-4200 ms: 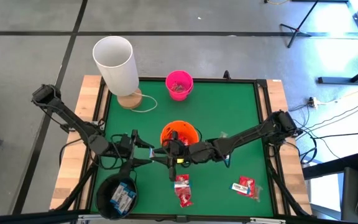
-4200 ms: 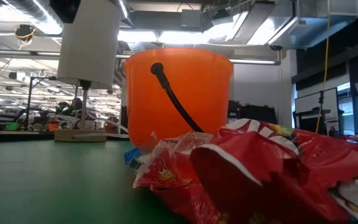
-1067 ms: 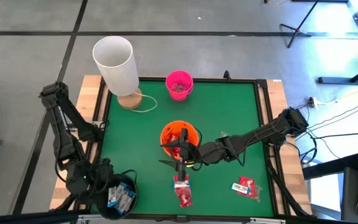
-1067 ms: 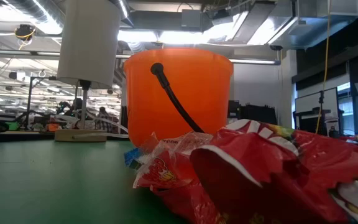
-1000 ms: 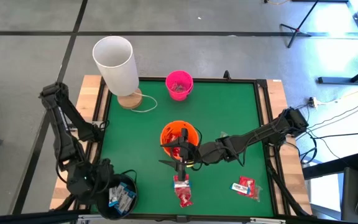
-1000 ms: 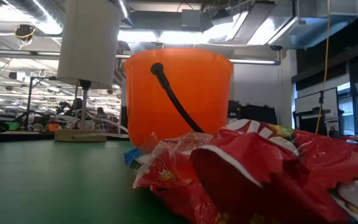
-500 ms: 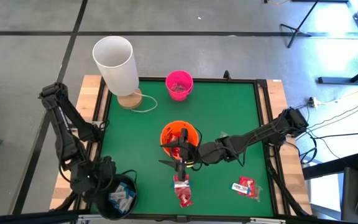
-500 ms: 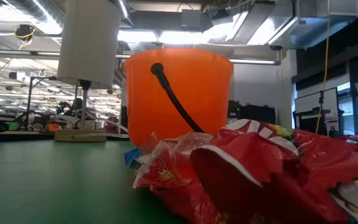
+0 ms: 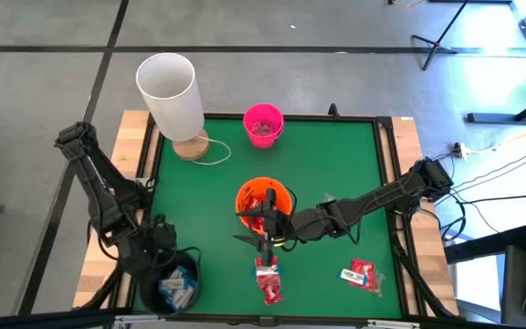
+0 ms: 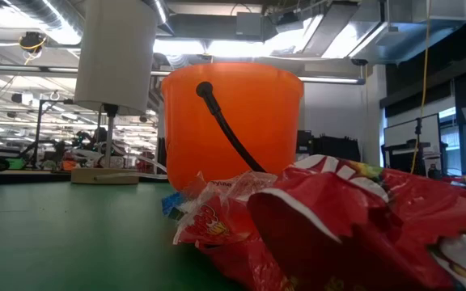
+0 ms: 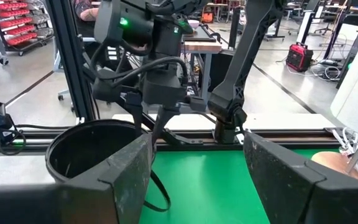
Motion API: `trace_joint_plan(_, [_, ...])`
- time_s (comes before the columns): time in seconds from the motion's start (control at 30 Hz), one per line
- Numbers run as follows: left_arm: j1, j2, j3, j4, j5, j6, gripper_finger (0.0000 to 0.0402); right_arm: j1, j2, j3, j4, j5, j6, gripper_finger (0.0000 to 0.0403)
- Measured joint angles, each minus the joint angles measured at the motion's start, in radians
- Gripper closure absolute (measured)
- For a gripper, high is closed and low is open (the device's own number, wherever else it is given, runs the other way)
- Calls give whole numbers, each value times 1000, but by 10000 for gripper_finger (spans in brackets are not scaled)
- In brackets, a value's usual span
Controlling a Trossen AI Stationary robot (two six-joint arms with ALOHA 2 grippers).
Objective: Sort candy
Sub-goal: Adjust the black bucket
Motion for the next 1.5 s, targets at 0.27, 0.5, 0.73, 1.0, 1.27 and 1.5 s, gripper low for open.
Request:
trace_joint_plan(0.27, [28, 0, 0, -16, 13, 28, 294, 0, 0, 0, -13, 0, 0, 150])
trace_joint_plan(0.5, [45, 0, 0, -13, 13, 41, 294, 0, 0, 0, -18, 0, 2, 150])
trace_joint_plan(0.73, [44, -8, 0, -14, 16, 41, 294, 0, 0, 0, -19, 0, 3, 150])
trace_joint_plan(1.0, [45, -41, 10, 39, 18, 43, 294, 0, 0, 0, -18, 0, 3, 150])
trace_joint_plan(1.27, [46, -42, 91, -10, -92, 131, 294, 0, 0, 0, -17, 0, 3, 150])
trace_joint_plan(1.5, [94, -16, 90, -141, -30, 115, 281, 0, 0, 0, -18, 0, 3, 150])
